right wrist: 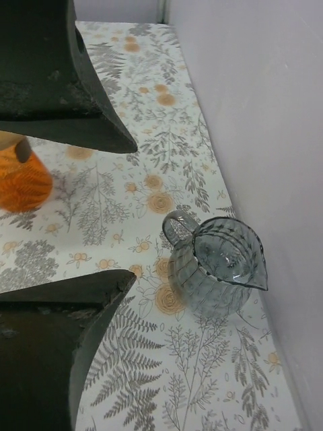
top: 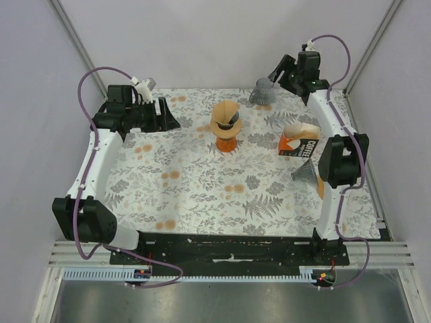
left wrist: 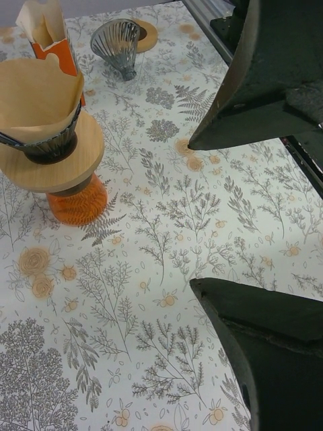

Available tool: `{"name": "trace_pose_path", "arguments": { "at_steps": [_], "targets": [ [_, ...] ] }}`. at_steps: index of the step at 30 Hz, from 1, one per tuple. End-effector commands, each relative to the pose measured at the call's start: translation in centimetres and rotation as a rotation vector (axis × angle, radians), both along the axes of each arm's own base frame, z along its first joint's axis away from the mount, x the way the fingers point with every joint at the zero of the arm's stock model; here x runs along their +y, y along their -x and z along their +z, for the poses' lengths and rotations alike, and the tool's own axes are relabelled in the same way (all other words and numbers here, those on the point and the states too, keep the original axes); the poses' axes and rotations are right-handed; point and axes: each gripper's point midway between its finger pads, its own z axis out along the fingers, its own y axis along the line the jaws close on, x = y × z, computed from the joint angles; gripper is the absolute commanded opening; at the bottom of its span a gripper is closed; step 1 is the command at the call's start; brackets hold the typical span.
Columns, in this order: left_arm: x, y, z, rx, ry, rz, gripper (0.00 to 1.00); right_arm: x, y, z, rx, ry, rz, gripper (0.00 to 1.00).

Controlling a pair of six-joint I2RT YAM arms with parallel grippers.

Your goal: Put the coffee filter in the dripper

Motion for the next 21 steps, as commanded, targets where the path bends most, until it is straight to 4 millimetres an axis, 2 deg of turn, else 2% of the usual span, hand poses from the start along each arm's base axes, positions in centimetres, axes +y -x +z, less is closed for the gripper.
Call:
{"name": "trace_pose_path", "arguments": {
  "at_steps": [1, 3, 7, 10, 16, 21],
  "targets": [
    [0.8, -0.9, 1.0, -0.058, -0.042, -0.004, 0.82, -0.4, -3.9, 0.2, -0.03, -0.145, -0.205, 0.73],
    [0.7, -0.9, 0.9, -0.053, -0.04, -0.009, 0.82, -1.7, -5.0, -1.5, -0.023, -0.134, -0.299, 0.66],
    [0.4, -0.9, 0.6, -0.041, -0.028, -0.025, 0.81, -2.9, -6.5, -5.6, 0.024, -0.133, -0.406, 0.64],
    [0.4, -1.0, 0.3, -0.028, -0.025, -0.028, 0.81, -2.8, -7.4, -6.9, 0.036, -0.136, -0.422, 0.64],
    [0.3, -1.6, -0.4, -0.005, -0.026, -0.031, 0.81, -1.3, -9.3, -9.2, 0.041, -0.17, -0.406, 0.61],
    [0.5, -1.8, -0.7, 0.004, -0.029, -0.033, 0.8, -1.2, -9.9, -10.8, 0.051, -0.148, -0.461, 0.54]
  ]
}}
